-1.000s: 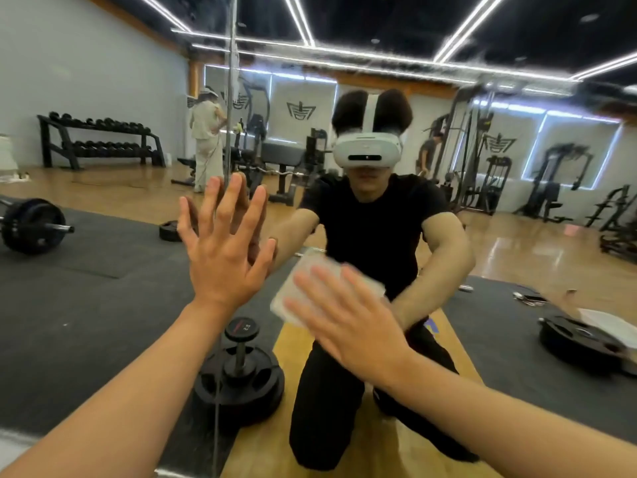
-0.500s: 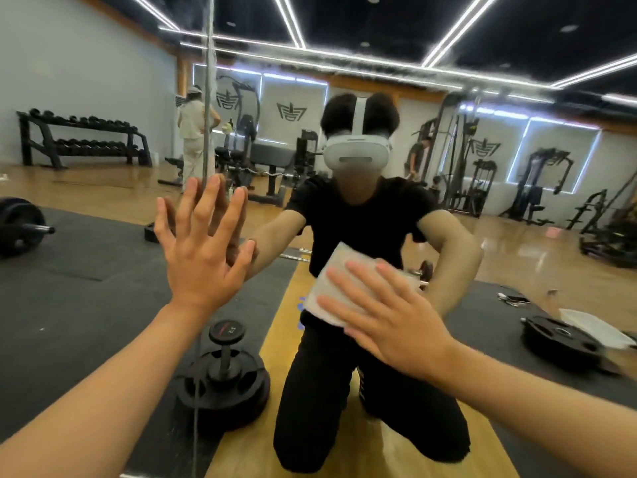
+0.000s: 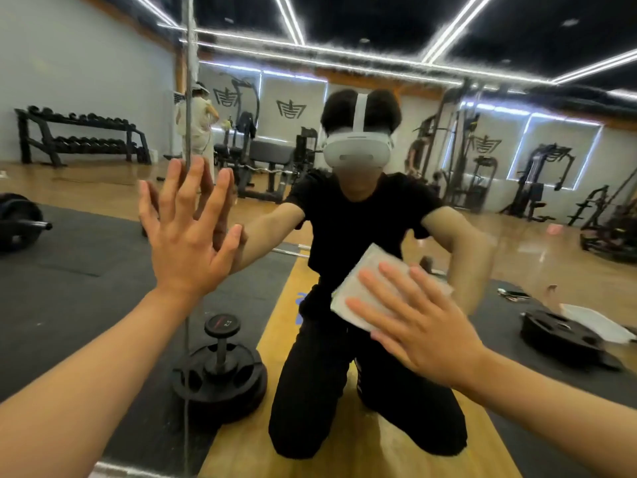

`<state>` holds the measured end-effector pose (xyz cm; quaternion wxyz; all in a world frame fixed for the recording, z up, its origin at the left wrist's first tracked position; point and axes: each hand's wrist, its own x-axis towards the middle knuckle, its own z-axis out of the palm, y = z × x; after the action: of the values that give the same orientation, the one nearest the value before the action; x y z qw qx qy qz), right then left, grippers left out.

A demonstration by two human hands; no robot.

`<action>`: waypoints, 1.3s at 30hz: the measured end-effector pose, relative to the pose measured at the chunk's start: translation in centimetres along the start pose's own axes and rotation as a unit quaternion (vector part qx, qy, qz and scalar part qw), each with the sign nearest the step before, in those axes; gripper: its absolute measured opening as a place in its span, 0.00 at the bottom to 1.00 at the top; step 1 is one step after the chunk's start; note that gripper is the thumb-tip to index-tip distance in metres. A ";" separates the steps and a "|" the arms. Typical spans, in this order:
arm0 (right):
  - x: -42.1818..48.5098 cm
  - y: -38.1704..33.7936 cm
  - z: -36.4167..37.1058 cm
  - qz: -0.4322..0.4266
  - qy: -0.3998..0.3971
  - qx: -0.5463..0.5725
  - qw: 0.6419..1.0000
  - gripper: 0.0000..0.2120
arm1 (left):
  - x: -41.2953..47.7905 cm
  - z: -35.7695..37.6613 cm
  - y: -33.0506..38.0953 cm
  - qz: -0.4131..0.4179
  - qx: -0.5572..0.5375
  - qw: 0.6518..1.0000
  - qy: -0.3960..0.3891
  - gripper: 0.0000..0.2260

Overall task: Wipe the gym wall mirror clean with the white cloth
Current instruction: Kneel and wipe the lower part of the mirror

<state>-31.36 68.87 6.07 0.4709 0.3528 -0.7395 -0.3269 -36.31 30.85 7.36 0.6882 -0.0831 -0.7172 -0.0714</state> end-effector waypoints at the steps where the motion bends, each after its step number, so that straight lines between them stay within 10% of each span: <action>1: -0.7 1.1 -0.1 -0.072 -0.020 -0.013 0.997 0.31 | 0.0 0.0 0.0 0.000 -0.003 1.000 0.000 0.29; 4: 2.1 7.8 -1.7 -0.090 0.012 -0.023 0.996 0.29 | -0.2 0.0 0.1 -0.005 0.001 1.000 0.001 0.29; 10: 7.0 4.6 -2.3 0.256 0.116 0.033 0.959 0.28 | 0.1 0.3 0.5 -0.009 0.015 1.000 0.003 0.29; 18: 0.8 -8.9 2.8 -0.048 0.000 0.015 0.999 0.31 | 0.2 -0.2 0.4 -0.003 0.009 1.000 -0.004 0.29; 25: 11.2 -1.9 -1.4 0.240 0.124 0.075 0.960 0.26 | 0.3 0.1 0.4 -0.001 0.017 1.000 -0.001 0.29; 34: 2.4 -17.4 3.3 -0.022 -0.015 0.089 0.996 0.44 | 0.2 -0.2 0.4 -0.001 0.029 1.000 -0.008 0.29; 39: 10.8 -7.3 0.2 0.114 0.107 0.087 0.984 0.32 | 0.3 -0.2 0.6 -0.008 0.024 1.000 -0.007 0.29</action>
<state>-33.33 55.97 5.07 0.5491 0.3386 -0.7460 -0.1654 -36.03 31.38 7.66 0.6845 -0.0613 -0.7240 -0.0587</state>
